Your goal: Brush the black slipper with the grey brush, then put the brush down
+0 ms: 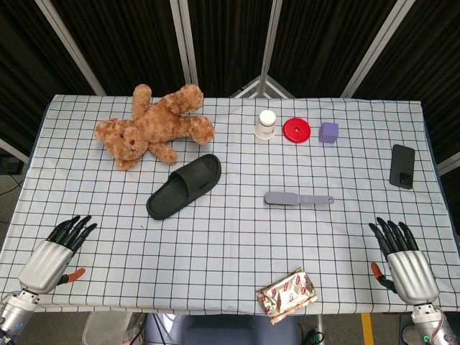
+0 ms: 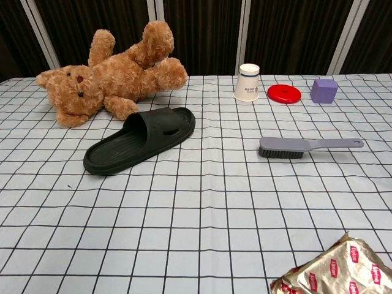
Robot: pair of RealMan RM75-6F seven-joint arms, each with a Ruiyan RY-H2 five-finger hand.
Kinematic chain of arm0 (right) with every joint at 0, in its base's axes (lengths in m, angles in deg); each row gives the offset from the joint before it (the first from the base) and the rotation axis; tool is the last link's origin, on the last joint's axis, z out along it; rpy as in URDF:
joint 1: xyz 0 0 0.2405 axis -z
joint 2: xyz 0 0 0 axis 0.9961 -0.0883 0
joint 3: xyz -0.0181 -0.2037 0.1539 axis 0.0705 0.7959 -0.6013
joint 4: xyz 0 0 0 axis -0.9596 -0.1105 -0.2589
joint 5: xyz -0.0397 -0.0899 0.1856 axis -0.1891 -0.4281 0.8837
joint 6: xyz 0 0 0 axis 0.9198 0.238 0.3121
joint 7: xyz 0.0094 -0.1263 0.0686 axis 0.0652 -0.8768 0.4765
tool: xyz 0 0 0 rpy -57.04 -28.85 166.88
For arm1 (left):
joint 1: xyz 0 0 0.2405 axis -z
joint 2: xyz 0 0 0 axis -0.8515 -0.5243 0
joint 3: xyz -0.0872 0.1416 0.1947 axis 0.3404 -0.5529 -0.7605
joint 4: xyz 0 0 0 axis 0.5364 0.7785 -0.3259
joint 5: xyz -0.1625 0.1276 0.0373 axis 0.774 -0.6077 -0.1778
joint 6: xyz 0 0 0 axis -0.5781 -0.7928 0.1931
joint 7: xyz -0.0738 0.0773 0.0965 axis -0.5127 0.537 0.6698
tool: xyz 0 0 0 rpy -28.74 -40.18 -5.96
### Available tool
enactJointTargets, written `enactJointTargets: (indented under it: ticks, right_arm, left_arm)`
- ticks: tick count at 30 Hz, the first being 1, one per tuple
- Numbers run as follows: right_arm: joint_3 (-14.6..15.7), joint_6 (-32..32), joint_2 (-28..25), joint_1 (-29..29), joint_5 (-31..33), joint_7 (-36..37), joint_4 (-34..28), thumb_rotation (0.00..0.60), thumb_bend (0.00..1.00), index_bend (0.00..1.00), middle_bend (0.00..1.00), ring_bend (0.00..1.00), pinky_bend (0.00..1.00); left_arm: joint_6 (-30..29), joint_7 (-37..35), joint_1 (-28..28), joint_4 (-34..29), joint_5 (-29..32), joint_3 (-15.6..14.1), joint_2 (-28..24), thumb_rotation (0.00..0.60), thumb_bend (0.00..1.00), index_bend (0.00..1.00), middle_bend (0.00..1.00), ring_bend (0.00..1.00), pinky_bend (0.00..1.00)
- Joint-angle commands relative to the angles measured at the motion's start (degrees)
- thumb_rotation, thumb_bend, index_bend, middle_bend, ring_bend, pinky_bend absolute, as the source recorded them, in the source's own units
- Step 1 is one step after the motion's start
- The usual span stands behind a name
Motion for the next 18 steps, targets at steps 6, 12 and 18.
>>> enactJointTargets:
  ticks: [6,12,18]
  right_arm:
    - [-0.13,0.75,-0.05,-0.23,0.45,0.22,0.24,0.600,0.43,0.00,0.00,0.00,0.00]
    - [-0.74,0.94,-0.01,-0.52,1.08,1.48,0.77,0.600,0.43,0.00,0.00,0.00,0.00]
    - [-2.31,2.88,1.78,-2.83,1.17,2.31,1.91,0.600,0.43,0.00,0.00,0.00,0.00]
  left_arm:
    - [1.14,0.74,0.46,0.41,-0.03,-0.06,0.92,0.600,0.08,0.00,0.00,0.00,0.13]
    - [2.45,2.20,0.83,-0.20,0.33,-0.06,1.63,0.600,0.08,0.00,0.00,0.00,0.12]
    - [1.16,2.41,0.77,-0.22,0.61,0.89,1.87,0.600,0.08,0.00,0.00,0.00,0.11]
